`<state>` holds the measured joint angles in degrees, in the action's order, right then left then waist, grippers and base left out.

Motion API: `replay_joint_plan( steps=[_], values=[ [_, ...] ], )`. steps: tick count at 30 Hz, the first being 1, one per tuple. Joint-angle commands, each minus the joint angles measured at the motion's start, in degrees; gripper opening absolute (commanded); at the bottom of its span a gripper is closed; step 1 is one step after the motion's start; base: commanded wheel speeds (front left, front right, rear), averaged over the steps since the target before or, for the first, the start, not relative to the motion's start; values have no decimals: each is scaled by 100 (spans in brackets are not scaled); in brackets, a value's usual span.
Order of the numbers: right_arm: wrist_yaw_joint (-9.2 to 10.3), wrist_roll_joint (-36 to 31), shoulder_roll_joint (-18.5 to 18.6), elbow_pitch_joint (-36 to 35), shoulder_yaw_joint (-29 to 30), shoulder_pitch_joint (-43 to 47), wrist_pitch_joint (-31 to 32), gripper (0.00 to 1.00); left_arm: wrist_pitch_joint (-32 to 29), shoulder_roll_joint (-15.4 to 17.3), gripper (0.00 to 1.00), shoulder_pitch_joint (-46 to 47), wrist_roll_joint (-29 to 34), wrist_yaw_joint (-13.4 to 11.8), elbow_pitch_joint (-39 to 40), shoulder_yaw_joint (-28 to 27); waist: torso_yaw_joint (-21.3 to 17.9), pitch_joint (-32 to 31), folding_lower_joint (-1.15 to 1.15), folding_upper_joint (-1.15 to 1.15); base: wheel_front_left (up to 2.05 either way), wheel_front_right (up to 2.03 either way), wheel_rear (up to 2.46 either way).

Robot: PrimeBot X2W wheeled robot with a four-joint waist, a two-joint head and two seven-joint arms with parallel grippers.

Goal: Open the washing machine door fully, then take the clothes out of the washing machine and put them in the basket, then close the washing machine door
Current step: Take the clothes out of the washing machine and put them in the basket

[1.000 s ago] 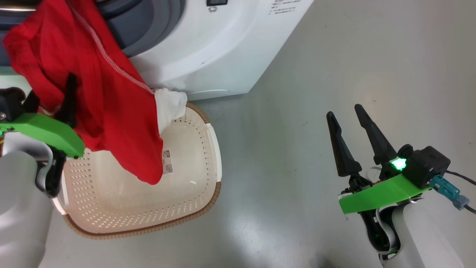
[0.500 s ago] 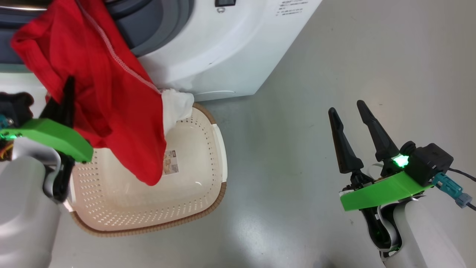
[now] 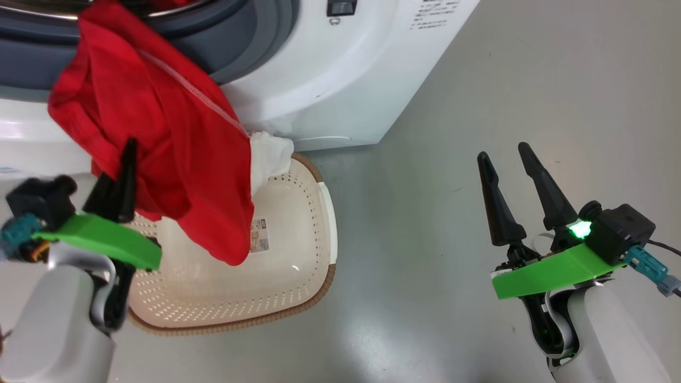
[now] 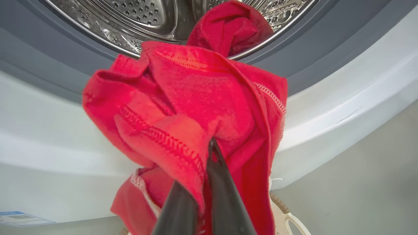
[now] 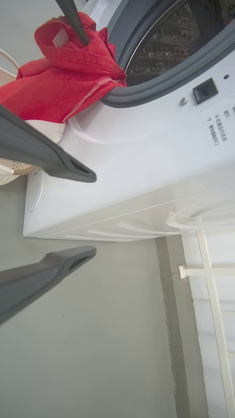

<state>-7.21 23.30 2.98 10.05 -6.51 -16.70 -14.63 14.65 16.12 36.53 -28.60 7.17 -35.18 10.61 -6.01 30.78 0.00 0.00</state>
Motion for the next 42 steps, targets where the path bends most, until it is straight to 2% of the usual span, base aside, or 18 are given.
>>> replay_joint_plan(
  steps=[1,10,18,30,42],
  values=[
    [-28,-45,-11,-114,-101,106,-37,100,35,150,0,-242,97,32,296,-239,29,-45,0,0,0,0,0],
    [-28,-73,-11,-93,-77,189,-37,100,35,-15,0,-1212,343,32,1155,-315,86,-188,0,0,0,0,0],
    [-28,-83,-11,-83,-87,219,-37,100,35,-164,0,-1812,344,32,1413,-335,117,-236,0,0,0,0,0],
    [-28,-56,-11,-75,-166,213,-37,100,35,-239,0,-1981,215,32,997,-15,50,-194,0,0,0,0,0],
    [-28,-24,-11,-138,-214,138,-37,100,35,-188,0,-1349,-47,32,-113,332,-23,137,0,0,0,0,0]
  ],
)
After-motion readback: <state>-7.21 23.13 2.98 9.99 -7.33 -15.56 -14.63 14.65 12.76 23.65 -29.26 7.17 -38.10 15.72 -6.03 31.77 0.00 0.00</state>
